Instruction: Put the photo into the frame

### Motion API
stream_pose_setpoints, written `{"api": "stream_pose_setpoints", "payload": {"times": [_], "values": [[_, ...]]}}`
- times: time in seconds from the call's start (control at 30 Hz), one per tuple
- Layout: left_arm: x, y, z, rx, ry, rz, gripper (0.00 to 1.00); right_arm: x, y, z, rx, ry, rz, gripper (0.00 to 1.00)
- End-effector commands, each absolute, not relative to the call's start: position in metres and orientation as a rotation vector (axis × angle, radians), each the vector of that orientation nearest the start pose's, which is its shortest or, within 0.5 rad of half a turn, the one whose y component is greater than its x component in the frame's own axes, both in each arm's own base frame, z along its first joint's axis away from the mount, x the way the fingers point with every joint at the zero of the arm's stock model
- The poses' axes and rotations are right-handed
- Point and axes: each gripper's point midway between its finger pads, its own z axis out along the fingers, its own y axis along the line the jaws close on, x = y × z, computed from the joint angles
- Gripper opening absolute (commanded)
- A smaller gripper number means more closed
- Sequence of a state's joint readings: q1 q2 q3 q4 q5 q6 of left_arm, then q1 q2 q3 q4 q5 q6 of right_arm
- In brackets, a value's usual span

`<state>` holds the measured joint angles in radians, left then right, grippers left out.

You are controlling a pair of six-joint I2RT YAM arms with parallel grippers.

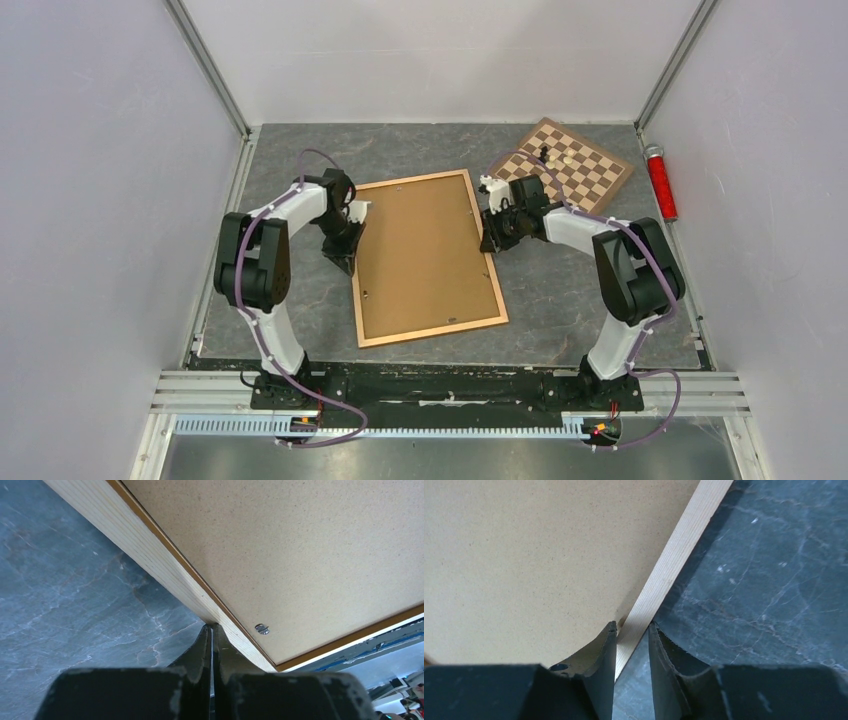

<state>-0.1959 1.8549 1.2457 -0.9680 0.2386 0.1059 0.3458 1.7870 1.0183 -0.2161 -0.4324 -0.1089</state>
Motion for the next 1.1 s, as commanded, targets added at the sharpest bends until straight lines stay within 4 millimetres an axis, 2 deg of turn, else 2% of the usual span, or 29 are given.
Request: {"api": "stream_pose_setpoints", "payload": {"times": [0.0,0.37,0.43,0.47,0.53,0.63,0.87,1.07], "values": [[0.347,-0.112,0.016,0.415,2.907,-0.385,0.02,0.372,0.209,0.027,-0.693,2.367,0.629,0.15],[0.404,-0.118,0.009,0.341,2.846,-0.340,0.03,0.396,0.225,0.030,-0.538,2.346,0.695,0.15],[0.409,-0.120,0.013,0.282,2.843,-0.342,0.12,0.398,0.228,0.033,-0.537,2.337,0.708,0.18],[0.409,-0.120,0.017,0.269,2.837,-0.341,0.23,0.399,0.228,0.036,-0.540,2.328,0.709,0.20],[0.405,-0.119,0.025,0.249,2.833,-0.338,0.37,0.399,0.227,0.041,-0.547,2.314,0.703,0.24],[0.391,-0.117,0.035,0.227,2.850,-0.338,0.48,0.397,0.226,0.047,-0.561,2.296,0.695,0.28],[0.354,-0.122,0.035,0.190,2.930,-0.435,0.52,0.387,0.221,0.044,-0.576,2.310,0.686,0.28],[0.326,-0.128,0.044,0.214,2.958,-0.534,0.57,0.384,0.217,0.042,-0.586,2.317,0.661,0.28]]}}
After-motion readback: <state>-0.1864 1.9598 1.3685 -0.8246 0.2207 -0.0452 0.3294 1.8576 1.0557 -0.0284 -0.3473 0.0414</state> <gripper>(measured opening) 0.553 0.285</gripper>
